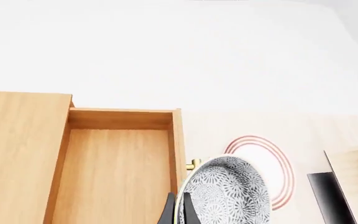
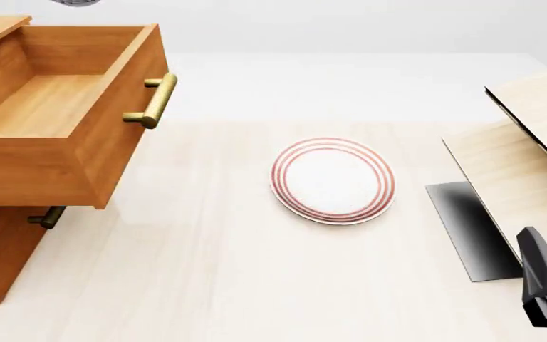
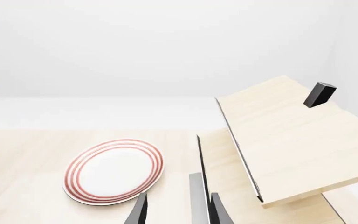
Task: Open the top drawer of the cabinet and put the bowl in it.
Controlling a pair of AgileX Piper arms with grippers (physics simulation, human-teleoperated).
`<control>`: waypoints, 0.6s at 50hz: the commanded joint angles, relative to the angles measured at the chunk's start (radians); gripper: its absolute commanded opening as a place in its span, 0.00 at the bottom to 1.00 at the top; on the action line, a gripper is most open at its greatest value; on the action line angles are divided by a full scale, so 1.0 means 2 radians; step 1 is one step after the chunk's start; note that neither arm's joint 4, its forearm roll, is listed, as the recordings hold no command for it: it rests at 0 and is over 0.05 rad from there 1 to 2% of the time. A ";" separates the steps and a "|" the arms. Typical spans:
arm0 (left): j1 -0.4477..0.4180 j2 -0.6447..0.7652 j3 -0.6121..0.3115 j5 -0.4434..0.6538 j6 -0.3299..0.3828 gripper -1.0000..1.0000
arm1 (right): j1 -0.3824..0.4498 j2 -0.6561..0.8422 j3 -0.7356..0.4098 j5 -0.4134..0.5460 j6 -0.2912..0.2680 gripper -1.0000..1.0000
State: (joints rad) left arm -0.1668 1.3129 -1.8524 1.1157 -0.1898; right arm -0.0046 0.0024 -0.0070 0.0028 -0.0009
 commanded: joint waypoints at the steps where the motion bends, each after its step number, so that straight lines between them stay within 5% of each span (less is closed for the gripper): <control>1: 0.021 -0.036 0.026 -0.001 -0.005 0.00 | 0.000 0.000 0.001 -0.001 0.000 1.00; 30: 0.073 -0.088 0.118 -0.042 -0.031 0.00 | 0.000 0.000 0.001 -0.001 0.000 1.00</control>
State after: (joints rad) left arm -0.0546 1.1653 -1.6714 1.0663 -0.2389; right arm -0.0047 0.0024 -0.0070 0.0028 -0.0010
